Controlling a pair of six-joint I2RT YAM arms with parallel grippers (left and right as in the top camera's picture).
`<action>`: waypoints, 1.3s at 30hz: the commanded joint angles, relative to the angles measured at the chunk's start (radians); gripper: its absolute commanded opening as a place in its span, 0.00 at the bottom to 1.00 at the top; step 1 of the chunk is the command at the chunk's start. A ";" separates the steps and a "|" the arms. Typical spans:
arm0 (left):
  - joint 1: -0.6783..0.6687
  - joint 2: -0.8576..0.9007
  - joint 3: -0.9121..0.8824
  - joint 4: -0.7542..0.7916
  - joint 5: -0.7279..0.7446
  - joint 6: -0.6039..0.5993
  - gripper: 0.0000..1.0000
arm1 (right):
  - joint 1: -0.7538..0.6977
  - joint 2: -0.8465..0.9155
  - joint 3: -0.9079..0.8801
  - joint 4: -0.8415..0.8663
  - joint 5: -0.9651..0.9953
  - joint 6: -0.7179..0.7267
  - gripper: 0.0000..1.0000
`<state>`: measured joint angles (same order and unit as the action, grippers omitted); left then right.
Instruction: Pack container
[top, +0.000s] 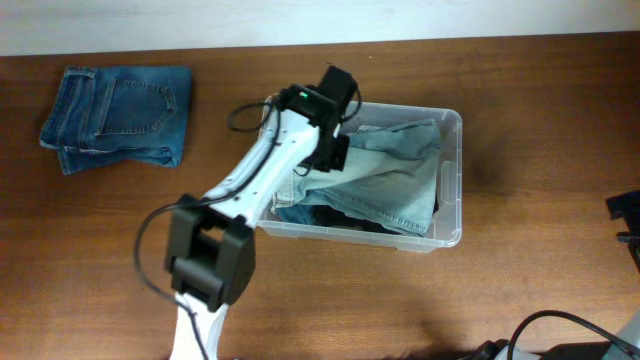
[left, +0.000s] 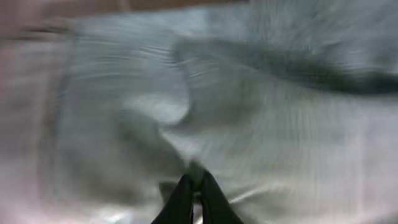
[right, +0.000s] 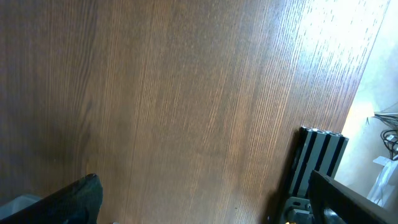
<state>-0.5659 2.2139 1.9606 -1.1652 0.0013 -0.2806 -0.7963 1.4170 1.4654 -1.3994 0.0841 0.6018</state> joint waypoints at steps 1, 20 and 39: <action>-0.027 0.097 0.003 -0.002 0.044 -0.011 0.08 | -0.003 0.000 -0.004 0.000 0.005 0.009 0.98; -0.062 0.063 0.287 -0.136 -0.053 -0.011 0.08 | -0.003 0.000 -0.004 0.000 0.005 0.009 0.98; 0.065 0.064 0.016 -0.113 -0.170 -0.074 0.08 | -0.003 0.000 -0.004 0.000 0.005 0.009 0.98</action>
<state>-0.4988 2.2986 2.0121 -1.2903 -0.1471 -0.3412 -0.7963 1.4170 1.4654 -1.3994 0.0841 0.6025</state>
